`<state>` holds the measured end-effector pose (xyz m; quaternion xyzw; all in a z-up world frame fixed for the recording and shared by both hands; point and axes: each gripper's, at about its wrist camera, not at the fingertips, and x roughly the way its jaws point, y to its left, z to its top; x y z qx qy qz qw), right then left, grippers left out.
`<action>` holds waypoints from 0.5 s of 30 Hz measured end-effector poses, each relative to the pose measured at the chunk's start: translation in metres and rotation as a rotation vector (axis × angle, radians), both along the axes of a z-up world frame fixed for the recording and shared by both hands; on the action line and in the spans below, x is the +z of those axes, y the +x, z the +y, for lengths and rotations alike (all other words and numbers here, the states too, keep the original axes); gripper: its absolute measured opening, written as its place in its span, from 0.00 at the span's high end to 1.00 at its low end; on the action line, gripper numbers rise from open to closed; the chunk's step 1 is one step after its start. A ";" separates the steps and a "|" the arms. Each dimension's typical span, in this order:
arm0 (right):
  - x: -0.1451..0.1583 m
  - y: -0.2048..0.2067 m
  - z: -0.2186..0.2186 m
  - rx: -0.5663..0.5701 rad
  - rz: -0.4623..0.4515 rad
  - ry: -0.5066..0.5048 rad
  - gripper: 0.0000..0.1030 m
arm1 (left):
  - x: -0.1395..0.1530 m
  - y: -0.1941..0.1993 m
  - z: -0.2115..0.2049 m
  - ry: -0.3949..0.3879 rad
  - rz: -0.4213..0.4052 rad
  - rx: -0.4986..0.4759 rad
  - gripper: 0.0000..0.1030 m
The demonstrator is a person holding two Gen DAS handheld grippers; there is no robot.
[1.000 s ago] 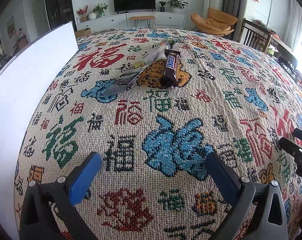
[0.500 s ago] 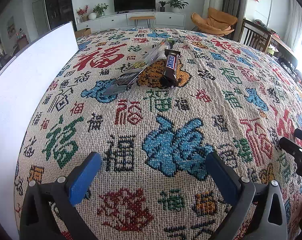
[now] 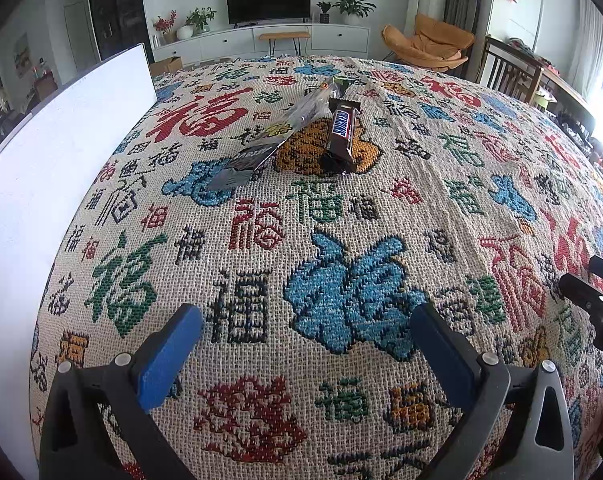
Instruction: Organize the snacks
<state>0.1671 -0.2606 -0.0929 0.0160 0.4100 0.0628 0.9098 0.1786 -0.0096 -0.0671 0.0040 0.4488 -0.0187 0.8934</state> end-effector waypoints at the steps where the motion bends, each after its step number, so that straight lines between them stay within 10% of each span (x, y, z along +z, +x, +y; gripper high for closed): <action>1: 0.000 0.000 0.000 0.000 0.000 0.001 0.14 | 0.000 0.000 -0.001 0.000 0.000 0.000 0.00; 15: -0.001 0.000 -0.001 0.001 0.002 0.011 0.14 | 0.000 0.000 0.000 -0.001 -0.001 0.000 0.00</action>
